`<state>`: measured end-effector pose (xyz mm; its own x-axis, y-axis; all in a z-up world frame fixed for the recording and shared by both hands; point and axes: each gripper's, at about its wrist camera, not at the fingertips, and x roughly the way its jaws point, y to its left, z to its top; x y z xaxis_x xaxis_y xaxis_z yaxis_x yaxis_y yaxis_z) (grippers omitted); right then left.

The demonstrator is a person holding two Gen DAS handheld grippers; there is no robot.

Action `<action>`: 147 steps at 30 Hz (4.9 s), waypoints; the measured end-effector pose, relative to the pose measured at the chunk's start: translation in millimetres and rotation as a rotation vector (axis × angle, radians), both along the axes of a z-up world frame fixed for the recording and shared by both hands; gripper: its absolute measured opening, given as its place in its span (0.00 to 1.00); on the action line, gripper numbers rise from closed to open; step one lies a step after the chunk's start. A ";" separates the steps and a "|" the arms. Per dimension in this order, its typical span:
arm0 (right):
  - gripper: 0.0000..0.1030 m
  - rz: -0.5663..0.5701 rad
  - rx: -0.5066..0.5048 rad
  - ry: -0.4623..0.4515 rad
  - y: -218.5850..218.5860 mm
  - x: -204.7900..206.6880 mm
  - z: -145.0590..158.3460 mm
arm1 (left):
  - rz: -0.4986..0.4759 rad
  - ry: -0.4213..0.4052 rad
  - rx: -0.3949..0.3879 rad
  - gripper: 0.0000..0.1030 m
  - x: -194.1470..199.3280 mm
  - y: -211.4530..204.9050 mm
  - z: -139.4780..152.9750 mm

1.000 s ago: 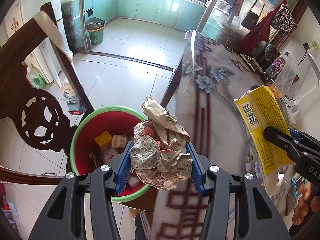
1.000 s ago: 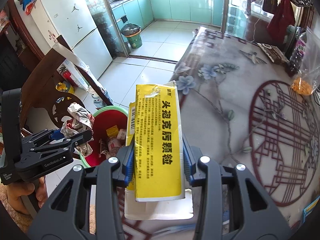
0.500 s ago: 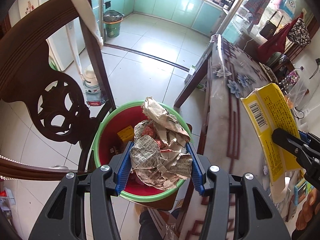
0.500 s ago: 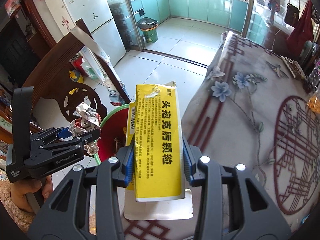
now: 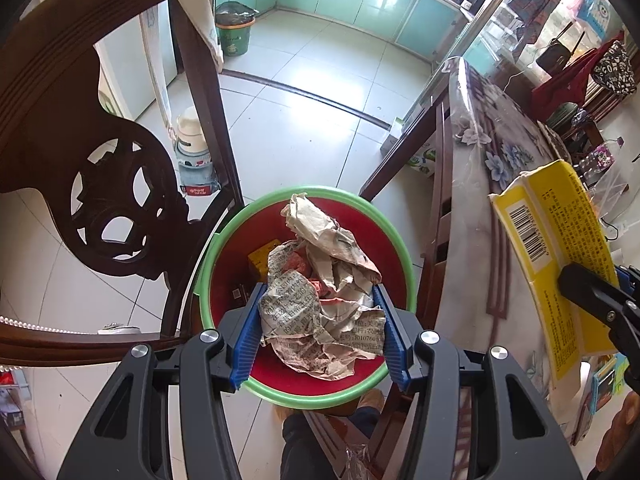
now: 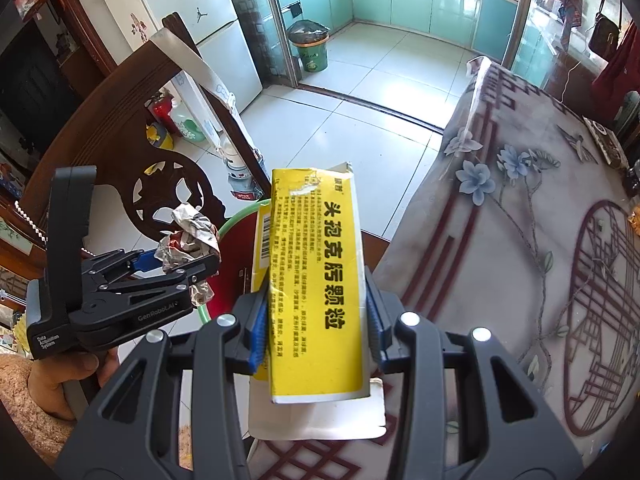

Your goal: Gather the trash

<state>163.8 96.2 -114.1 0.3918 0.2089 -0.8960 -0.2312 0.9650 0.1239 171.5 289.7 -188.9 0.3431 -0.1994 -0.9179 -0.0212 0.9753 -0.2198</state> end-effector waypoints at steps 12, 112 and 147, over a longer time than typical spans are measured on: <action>0.38 0.023 -0.006 0.028 14.4 11.1 -9.2 | -0.010 0.050 0.001 0.52 10.6 2.1 -14.8; 0.96 -0.385 -0.012 -0.640 -332.6 -207.8 113.6 | 0.123 -0.675 0.196 0.92 -176.5 -321.1 198.2; 0.96 -0.392 -0.020 -0.580 -345.1 -185.4 97.3 | 0.075 -0.646 0.200 0.92 -154.2 -337.3 184.4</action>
<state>-21.7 -249.0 -16.8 0.8512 -0.0601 -0.5214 0.1113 0.9915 0.0673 17.3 -47.6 -4.5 0.8410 -0.0015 -0.5410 -0.0157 0.9995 -0.0272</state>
